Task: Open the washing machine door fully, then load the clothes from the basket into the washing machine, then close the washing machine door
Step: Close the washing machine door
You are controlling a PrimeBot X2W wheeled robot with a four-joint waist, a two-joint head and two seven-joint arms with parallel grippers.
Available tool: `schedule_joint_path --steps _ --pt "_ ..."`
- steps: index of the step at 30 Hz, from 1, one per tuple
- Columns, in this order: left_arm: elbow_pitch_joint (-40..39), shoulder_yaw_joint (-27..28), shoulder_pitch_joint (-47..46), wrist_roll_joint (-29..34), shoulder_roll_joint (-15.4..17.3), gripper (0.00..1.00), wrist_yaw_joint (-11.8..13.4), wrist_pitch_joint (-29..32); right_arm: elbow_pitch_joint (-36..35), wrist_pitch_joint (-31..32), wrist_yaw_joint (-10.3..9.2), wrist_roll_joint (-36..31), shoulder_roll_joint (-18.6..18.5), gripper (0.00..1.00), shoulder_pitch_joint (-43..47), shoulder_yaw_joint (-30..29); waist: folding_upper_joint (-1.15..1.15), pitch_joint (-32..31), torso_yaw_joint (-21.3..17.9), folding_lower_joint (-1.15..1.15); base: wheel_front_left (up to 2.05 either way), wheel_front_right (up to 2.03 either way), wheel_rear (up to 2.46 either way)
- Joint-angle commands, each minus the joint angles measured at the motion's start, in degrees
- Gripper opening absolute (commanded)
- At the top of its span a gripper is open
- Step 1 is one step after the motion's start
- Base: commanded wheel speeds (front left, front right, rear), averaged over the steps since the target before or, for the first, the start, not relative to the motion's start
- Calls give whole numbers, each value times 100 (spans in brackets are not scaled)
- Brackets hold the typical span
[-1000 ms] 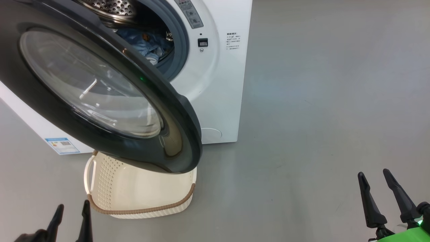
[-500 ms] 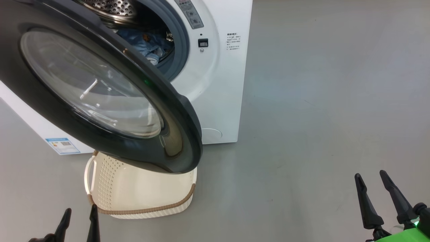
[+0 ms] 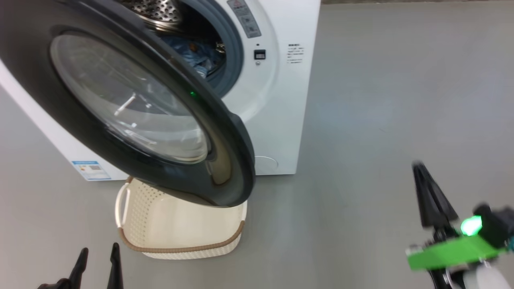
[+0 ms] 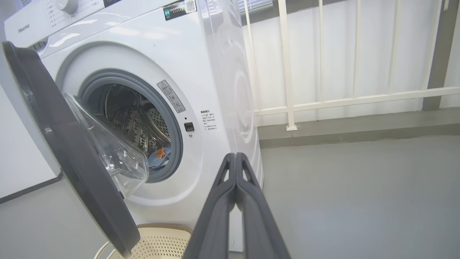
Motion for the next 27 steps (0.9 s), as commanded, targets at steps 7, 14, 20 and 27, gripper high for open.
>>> schedule_joint_path --steps 7,14,20,27 --pt "-213 131 -126 41 -26 100 -9 -40 -619 -27 35 208 103 0 -1261 639 0 -152 415 0 0 0 0" --pt "-300 118 -83 -10 -63 100 -9 -40 -1147 -27 35 357 182 0 -1696 1441 0 -236 791 0 0 0 0" --pt "-285 91 -43 -54 -81 100 -9 -40 -951 -27 35 548 179 0 -1648 2357 0 -225 1024 0 0 0 0" --pt "-265 -6 -60 -222 -86 100 -9 -40 -428 -27 35 718 77 0 -1472 2989 0 -152 1218 0 0 0 0"
